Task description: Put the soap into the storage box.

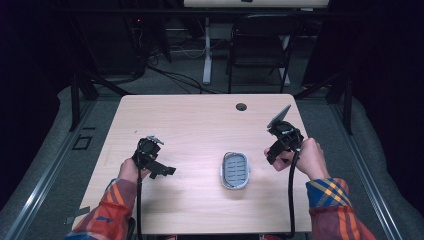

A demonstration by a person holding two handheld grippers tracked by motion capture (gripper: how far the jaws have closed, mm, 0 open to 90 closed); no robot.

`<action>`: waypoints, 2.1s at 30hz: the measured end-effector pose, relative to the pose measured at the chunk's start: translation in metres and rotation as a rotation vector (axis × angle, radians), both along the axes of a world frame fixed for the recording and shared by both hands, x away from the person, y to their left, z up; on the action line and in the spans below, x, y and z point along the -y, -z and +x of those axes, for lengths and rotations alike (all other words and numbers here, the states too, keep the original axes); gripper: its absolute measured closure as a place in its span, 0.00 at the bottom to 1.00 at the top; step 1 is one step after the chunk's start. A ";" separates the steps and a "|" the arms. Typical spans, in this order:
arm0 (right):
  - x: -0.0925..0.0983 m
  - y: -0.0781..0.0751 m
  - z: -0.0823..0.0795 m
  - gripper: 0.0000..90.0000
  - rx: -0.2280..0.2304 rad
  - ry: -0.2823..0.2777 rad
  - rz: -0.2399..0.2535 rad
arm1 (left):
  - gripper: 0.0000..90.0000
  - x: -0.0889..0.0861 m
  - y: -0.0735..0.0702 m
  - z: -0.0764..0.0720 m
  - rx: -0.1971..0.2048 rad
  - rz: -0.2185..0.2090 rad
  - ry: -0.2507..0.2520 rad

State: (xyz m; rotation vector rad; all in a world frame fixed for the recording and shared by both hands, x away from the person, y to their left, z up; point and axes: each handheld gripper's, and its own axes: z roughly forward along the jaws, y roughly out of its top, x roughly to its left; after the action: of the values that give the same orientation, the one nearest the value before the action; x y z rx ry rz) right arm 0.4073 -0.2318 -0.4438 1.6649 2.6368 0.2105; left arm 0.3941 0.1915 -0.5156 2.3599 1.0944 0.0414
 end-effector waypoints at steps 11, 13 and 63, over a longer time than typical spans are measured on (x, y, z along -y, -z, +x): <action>-0.010 -0.006 0.003 0.41 -0.001 -0.030 0.003 | 0.00 0.000 0.000 0.000 -0.001 -0.001 0.004; -0.012 -0.008 0.003 0.41 0.001 -0.032 0.006 | 0.00 0.000 0.000 0.000 -0.001 -0.003 0.002; -0.074 -0.015 0.017 0.41 -0.022 -0.154 -0.010 | 0.00 0.000 0.000 0.000 0.001 -0.005 0.007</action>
State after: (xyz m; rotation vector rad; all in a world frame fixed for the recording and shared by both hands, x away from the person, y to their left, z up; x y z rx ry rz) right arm 0.4246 -0.1574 -0.4292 1.4707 2.7786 0.1819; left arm 0.3940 0.1913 -0.5154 2.3590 1.0848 0.0368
